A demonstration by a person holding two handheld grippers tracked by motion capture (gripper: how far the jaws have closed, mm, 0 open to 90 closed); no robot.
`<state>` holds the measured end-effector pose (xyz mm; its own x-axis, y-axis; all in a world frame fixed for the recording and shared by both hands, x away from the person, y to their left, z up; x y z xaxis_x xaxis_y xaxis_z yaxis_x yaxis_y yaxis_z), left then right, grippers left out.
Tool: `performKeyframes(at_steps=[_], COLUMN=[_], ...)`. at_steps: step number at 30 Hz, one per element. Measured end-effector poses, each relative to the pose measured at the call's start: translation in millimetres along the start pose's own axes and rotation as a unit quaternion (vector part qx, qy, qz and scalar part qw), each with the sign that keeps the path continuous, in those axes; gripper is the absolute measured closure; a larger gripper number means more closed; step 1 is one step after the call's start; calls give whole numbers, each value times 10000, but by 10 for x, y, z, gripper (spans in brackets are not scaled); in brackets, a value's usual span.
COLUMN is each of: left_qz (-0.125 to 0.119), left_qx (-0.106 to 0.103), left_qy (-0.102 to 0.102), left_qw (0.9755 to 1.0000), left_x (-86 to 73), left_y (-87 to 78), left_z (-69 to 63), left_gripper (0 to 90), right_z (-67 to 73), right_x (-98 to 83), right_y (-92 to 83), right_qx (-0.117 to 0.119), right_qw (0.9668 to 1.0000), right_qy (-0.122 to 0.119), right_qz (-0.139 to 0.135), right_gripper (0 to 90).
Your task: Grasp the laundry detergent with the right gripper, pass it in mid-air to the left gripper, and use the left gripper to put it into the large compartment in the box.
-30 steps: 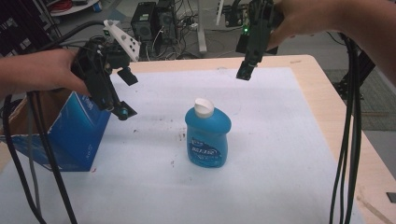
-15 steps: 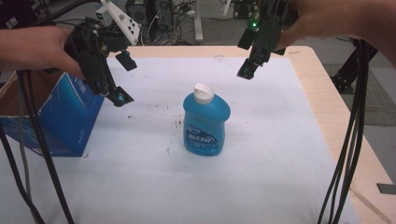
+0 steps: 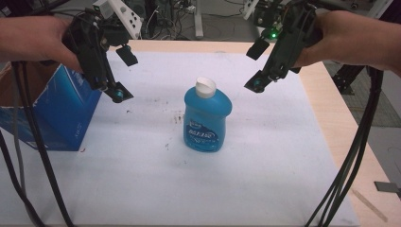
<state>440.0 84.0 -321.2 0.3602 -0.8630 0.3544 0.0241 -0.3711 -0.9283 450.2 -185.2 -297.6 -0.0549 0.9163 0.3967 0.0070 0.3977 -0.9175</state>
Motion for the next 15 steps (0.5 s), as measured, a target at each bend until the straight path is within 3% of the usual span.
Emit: performKeyframes(at_steps=[15], left_qz=[-7], left_qx=[46], left_qy=[104], left_qw=[9999], left_x=[10], left_y=[19], left_z=[-48], left_gripper=[17], right_z=[308], right_x=[-133], right_y=[207], right_qx=[-37], right_qw=[9963], right_qy=[230], right_qz=[-823], right_gripper=[25])
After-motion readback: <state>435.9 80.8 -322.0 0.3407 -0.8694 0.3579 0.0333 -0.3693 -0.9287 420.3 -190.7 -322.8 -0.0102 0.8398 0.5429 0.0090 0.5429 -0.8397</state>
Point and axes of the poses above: each handheld gripper's, and its own axes: y roughly forward along the jaws, x roughly out of its top, z roughly to its left, the point moved 5 cm from there along y, roughly forward along the jaws, and after that the axes turned 13 degrees about -y, right-handed, at the moved point
